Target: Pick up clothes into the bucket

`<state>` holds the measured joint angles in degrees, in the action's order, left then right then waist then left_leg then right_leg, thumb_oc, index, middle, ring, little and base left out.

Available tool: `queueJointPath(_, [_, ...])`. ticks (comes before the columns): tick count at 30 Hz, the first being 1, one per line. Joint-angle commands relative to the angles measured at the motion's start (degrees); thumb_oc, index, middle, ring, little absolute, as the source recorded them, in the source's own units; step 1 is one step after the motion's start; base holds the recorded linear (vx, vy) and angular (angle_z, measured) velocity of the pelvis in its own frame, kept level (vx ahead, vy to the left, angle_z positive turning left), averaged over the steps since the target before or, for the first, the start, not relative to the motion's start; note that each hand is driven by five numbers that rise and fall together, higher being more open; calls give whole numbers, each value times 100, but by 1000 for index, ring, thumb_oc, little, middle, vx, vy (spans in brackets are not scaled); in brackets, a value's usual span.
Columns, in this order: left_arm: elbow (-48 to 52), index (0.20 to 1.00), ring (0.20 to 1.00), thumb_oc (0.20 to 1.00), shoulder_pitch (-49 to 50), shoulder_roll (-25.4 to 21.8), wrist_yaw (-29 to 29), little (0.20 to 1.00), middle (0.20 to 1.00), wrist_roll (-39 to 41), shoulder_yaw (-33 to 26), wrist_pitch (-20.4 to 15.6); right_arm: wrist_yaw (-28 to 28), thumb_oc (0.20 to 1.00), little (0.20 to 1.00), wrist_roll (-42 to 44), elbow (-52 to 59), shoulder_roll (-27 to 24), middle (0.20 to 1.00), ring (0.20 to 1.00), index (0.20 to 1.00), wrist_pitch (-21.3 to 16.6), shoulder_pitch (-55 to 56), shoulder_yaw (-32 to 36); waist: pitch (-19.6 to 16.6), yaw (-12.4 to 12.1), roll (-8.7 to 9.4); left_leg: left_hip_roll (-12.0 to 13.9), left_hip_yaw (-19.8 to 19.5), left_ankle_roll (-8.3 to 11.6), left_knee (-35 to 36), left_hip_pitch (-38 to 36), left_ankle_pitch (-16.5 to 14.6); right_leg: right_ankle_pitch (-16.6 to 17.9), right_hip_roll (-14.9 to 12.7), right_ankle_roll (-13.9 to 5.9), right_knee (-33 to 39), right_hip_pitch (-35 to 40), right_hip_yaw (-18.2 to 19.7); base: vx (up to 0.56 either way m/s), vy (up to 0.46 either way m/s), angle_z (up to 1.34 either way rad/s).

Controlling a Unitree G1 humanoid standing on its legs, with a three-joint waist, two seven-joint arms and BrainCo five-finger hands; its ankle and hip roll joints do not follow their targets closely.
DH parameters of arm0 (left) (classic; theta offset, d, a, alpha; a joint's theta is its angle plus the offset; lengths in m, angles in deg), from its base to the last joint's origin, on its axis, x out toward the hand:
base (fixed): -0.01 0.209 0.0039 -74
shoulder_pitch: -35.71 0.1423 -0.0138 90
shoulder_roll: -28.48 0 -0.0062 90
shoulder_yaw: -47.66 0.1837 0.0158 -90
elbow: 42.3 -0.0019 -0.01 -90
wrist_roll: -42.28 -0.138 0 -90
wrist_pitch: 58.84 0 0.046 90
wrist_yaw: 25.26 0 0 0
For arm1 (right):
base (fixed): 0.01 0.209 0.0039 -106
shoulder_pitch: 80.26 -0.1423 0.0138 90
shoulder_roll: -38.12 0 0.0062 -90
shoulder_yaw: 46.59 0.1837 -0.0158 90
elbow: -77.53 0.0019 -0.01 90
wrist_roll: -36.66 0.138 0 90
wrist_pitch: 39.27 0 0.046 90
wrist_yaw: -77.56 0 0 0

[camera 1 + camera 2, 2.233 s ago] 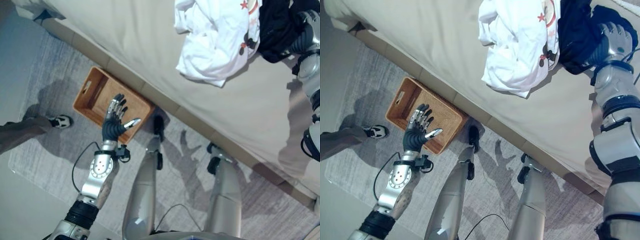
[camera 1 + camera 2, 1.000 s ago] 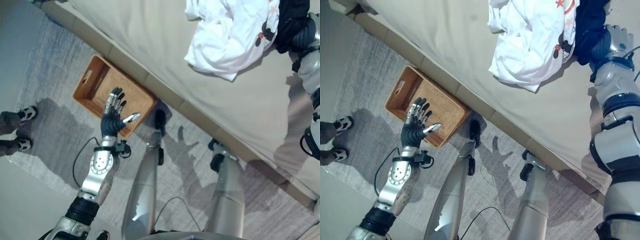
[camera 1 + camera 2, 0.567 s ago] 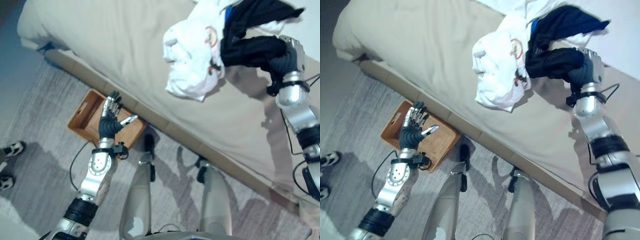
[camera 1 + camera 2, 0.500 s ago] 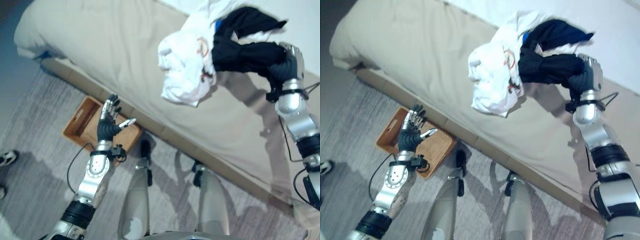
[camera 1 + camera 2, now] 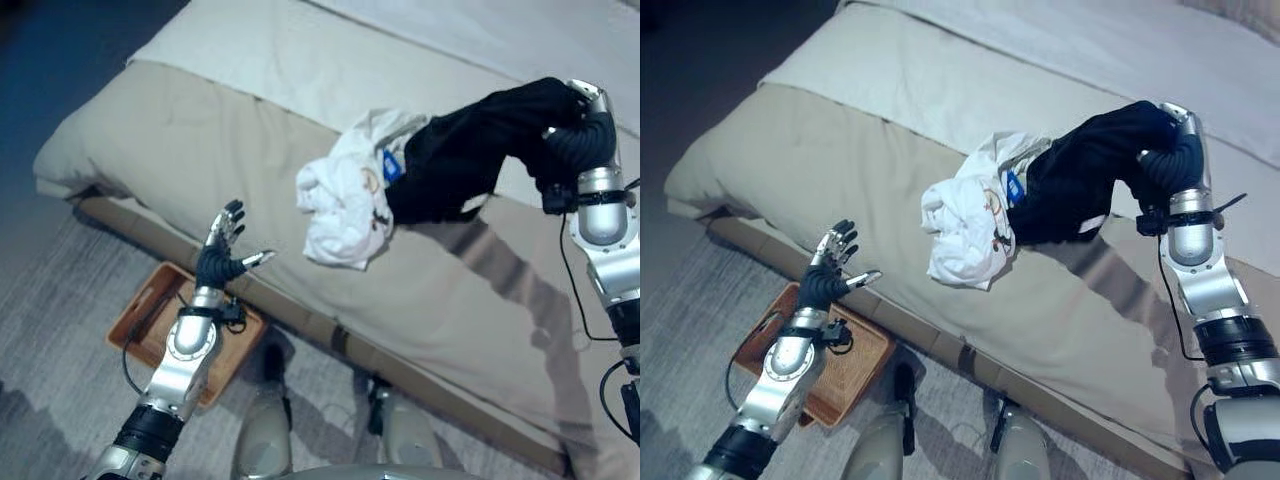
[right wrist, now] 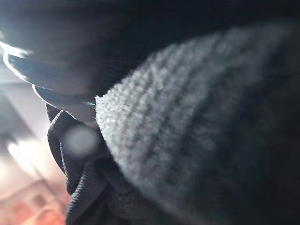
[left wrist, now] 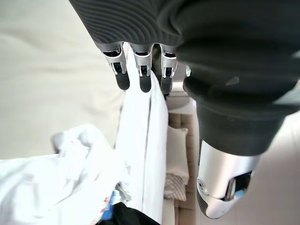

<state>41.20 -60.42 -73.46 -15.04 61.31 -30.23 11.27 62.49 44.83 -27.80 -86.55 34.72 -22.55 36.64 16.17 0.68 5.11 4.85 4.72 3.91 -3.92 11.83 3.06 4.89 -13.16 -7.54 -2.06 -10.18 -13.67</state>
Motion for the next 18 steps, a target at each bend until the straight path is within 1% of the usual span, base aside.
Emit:
queueJointPath(1, [115, 1000, 1000, 1000, -111, -127, -72, 1000, 1000, -290, -16, -199, 228, 200, 200, 684, 556, -275, 200, 200, 200, -561, -221, 223, -788, 15, 170, 213, 93, 130, -143, -240, -276, 298, -177, -458, -39, 204, 76, 132, -2, -15])
queueJointPath(2, [156, 1000, 1000, 1000, -293, -178, -107, 1000, 1000, -335, 51, -176, 429, 200, 200, 1000, 690, -266, 200, 200, 200, -572, -335, 118, -959, 32, 199, 231, 173, 143, -53, -431, -295, 290, -137, -457, 53, 325, 85, 71, -2, -14])
queueJointPath(3, [156, 1000, 1000, 1000, -293, -177, -109, 1000, 1000, -333, 47, -175, 439, 200, 200, 1011, 685, -270, 200, 200, 200, -573, -344, 113, -952, 28, 197, 233, 181, 144, -40, -449, -293, 292, -134, -457, 61, 336, 90, 102, -3, -18])
queueJointPath(6, [162, 1000, 1000, 1000, -701, -169, -204, 1000, 1000, -429, 280, -94, 735, 200, 200, 1548, 798, -301, 200, 200, 200, -523, -645, -123, -1218, 92, 248, 270, 303, 167, 92, -742, -318, 283, -90, -461, 160, 531, 129, 80, -6, -14])
queueJointPath(7, [155, 1000, 1000, 1000, -707, -165, -203, 1000, 1000, -430, 283, -96, 740, 200, 200, 1555, 798, -306, 200, 200, 200, -521, -645, -121, -1204, 83, 246, 271, 310, 168, 108, -767, -314, 284, -88, -462, 166, 547, 133, 75, -1, -15])
queueJointPath(8, [137, 1000, 1000, 1000, -857, -168, -248, 1000, 1000, -479, 388, -69, 884, 200, 200, 1760, 869, -276, 200, 200, 200, -504, -703, -173, -1266, 106, 248, 278, 339, 171, 150, -832, -311, 276, -76, -462, 180, 598, 141, 75, 0, -13])
queueJointPath(9, [79, 1000, 1000, 1000, -1201, -137, -257, 1000, 1000, -561, 610, -11, 1074, 200, 200, 2087, 962, -212, 200, 200, 200, -476, -799, -296, -1377, 155, 263, 285, 363, 175, 192, -932, -322, 269, -58, -463, 195, 660, 159, 92, -4, -7])
queueJointPath(11, [15, 1000, 1000, 1000, -1399, -77, -271, 1000, 1000, -509, 724, -1, 1190, 200, 200, 2226, 1059, -201, 200, 200, 200, -438, -855, -370, -1392, 169, 267, 288, 387, 177, 204, -995, -330, 259, -51, -462, 196, 708, 160, 63, -9, -3])
queueJointPath(12, [-176, 1000, 1000, 1000, -1719, 106, -340, 1000, 1000, -333, 998, 79, 1330, 200, 200, 2395, 1179, -155, 200, 200, 200, -361, -920, -541, -1478, 225, 277, 281, 403, 176, 198, -1068, -346, 238, -35, -452, 184, 764, 191, 63, -5, -8])
queueJointPath(13, [-264, 1000, 1000, 1000, -1883, 191, -446, 1000, 1000, -154, 1161, 126, 1397, 200, 200, 2499, 1190, -128, 200, 200, 200, -327, -961, -623, -1503, 246, 269, 285, 418, 174, 202, -1114, -353, 228, -28, -446, 181, 800, 204, 63, -5, -5])
queueJointPath(14, [-280, 1000, 1000, 1000, -1899, 195, -452, 1000, 1000, -145, 1165, 120, 1401, 200, 200, 2505, 1185, -134, 200, 200, 200, -328, -967, -622, -1493, 240, 266, 286, 420, 175, 205, -1123, -354, 226, -27, -446, 181, 806, 205, 36, 6, -3])
queueJointPath(15, [-354, 1000, 1000, 1000, -2054, 255, -614, 1000, 1000, 45, 1350, 199, 1481, 200, 200, 2582, 1209, -103, 200, 200, 200, -293, -1022, -733, -1531, 263, 256, 291, 434, 173, 211, -1161, -358, 223, -23, -448, 185, 836, 209, 0, 0, 0])
queueJointPath(17, [-506, 1000, 1000, 1000, -2291, 347, -690, 1000, 1000, 173, 1553, 270, 1583, 200, 200, 2664, 1231, -31, 200, 200, 200, -210, -1046, -866, -1560, 276, 236, 296, 461, 172, 222, -1232, -369, 224, -13, -453, 206, 899, 225, 31, 3, -9])
queueJointPath(18, [-632, 1000, 1000, 1000, -2380, 428, -817, 1000, 1000, 386, 1709, 365, 1635, 200, 200, 2711, 1292, 13, 200, 200, 200, -153, -1090, -978, -1589, 299, 226, 294, 472, 169, 213, -1256, -376, 224, -8, -454, 207, 914, 230, 40, 2, -18])
